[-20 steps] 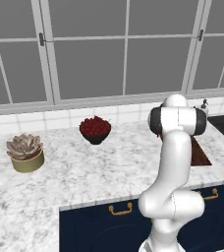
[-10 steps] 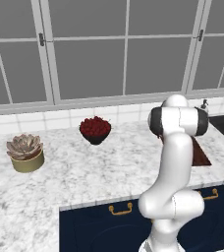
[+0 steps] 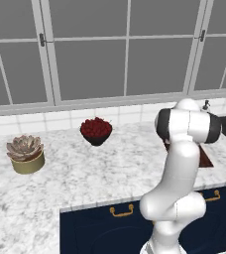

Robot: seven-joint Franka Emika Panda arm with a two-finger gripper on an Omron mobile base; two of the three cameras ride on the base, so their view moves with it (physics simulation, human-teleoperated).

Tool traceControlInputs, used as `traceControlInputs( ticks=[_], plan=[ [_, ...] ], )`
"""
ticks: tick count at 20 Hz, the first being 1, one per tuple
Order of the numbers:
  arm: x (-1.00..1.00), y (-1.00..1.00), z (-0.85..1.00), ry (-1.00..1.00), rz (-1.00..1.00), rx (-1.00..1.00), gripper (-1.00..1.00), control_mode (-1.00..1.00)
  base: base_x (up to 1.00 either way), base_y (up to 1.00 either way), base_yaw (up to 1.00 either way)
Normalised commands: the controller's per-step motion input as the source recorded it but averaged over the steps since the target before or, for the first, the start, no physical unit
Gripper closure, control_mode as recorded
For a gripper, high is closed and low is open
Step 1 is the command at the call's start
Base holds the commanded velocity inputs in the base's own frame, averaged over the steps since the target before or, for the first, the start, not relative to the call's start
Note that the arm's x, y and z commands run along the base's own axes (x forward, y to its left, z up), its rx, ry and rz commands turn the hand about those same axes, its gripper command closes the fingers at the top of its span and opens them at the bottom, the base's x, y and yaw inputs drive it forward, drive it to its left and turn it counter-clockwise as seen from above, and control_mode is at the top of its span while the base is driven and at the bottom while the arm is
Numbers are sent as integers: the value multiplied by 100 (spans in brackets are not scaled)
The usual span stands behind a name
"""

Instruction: Pick up the sponge from the counter and clean the cutting board by briefly scrubbing or pressing down on the cutting board. Once finished, release the sponge.

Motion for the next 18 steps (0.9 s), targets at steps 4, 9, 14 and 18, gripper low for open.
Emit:
traceControlInputs(
  ticks=[4, 9, 14, 18],
  plan=[
    [-96, -19, -19, 25, 0, 14, 100, -100, 0, 0, 0],
    [-100, -2, -41, 2, 0, 1, 100, -100, 0, 0, 0],
    [-100, 0, -37, 0, 0, 0, 100, -100, 0, 0, 0],
    [-39, -8, 46, -8, 0, 1, 100, -100, 0, 0, 0]
  ],
)
